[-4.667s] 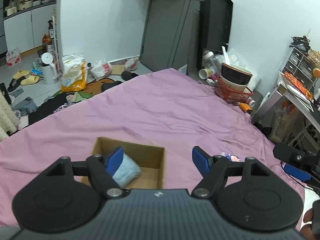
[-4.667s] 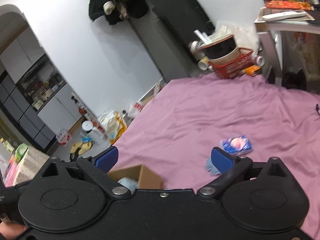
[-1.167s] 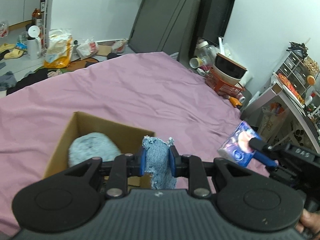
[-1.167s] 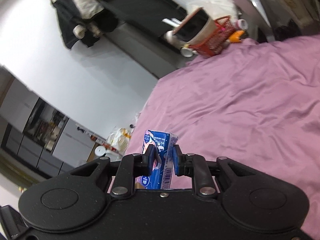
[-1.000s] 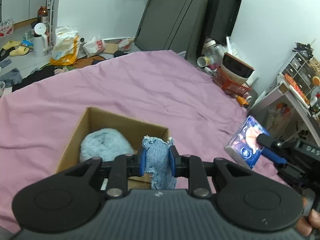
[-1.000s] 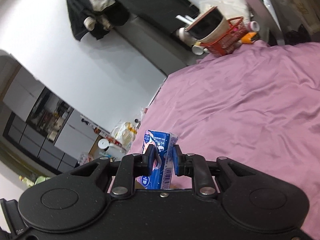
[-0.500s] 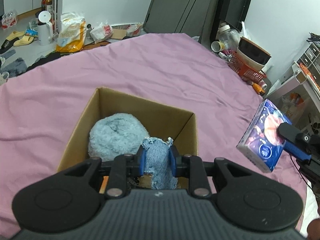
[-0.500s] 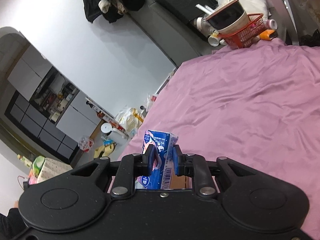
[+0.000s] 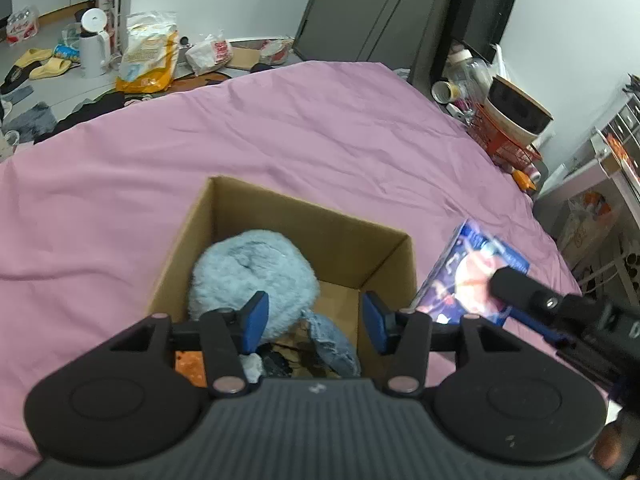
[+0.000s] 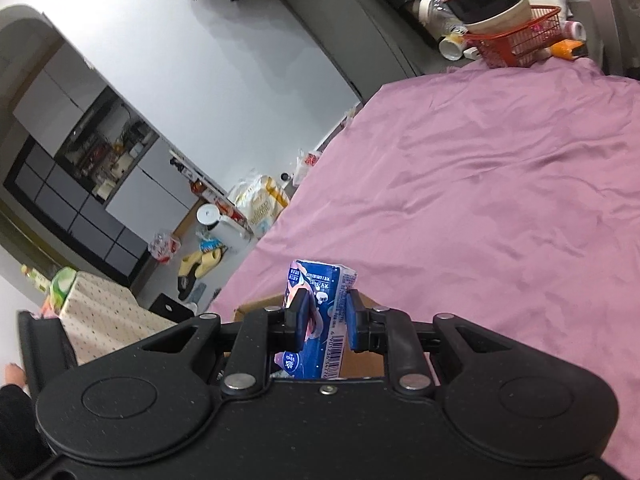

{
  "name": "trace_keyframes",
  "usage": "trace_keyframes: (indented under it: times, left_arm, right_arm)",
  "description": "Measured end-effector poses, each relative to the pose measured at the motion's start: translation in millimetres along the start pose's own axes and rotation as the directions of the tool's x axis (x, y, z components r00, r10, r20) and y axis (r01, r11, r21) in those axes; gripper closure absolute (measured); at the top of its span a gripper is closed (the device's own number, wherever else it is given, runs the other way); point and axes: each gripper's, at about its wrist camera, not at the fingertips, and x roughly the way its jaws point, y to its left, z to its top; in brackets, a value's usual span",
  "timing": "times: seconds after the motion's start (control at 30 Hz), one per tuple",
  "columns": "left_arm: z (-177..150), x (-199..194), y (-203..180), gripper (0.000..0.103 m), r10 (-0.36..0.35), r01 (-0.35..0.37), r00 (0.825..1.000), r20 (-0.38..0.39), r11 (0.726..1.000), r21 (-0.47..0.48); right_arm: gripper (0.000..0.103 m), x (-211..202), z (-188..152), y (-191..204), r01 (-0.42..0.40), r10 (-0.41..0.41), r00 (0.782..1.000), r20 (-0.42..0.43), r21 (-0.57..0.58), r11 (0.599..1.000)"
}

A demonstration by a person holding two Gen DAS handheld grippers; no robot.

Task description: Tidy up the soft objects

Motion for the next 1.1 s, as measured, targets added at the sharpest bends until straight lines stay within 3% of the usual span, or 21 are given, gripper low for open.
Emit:
trace_keyframes:
  times: [0.37, 0.57, 0.67, 0.87, 1.03, 1.1]
  left_arm:
    - [11, -18, 16, 0.053, -0.016, 0.016, 1.0, 0.02, 1.0, -0.02]
    - [10, -28, 26, 0.053, -0.021, 0.022, 1.0, 0.023, 0.999, -0.033]
    - [10, -35, 30, 0.053, -0.025, 0.026, 0.999, 0.026, 0.999, -0.044]
    - [9, -48, 29, 0.052, -0.022, 0.023, 1.0, 0.02, 0.999, -0.036]
    - [7, -65, 29, 0.03, -0.015, 0.016, 0.999, 0.034, 1.0, -0.019]
    - [6, -71, 27, 0.026, -0.01, 0.01, 0.999, 0.039, 1.0, -0.006]
  right_arm:
    - [0.083, 23, -10, 29, 0.081, -0.081, 0.997, 0.003, -0.114, 0.99]
    - [0.078, 33, -29, 51, 0.128, -0.138, 0.99, -0.026, -0.243, 0.962]
    - [0.073, 31, -39, 57, 0.137, -0.156, 0.986, -0.055, -0.262, 0.955]
    - [0.073, 11, -43, 60, 0.115, -0.132, 0.989, -0.064, -0.223, 0.968]
    - [0.073, -2, -43, 62, 0.115, -0.129, 0.99, -0.059, -0.2, 0.973]
    - [0.073, -8, -42, 61, 0.121, -0.133, 0.99, -0.053, -0.189, 0.974]
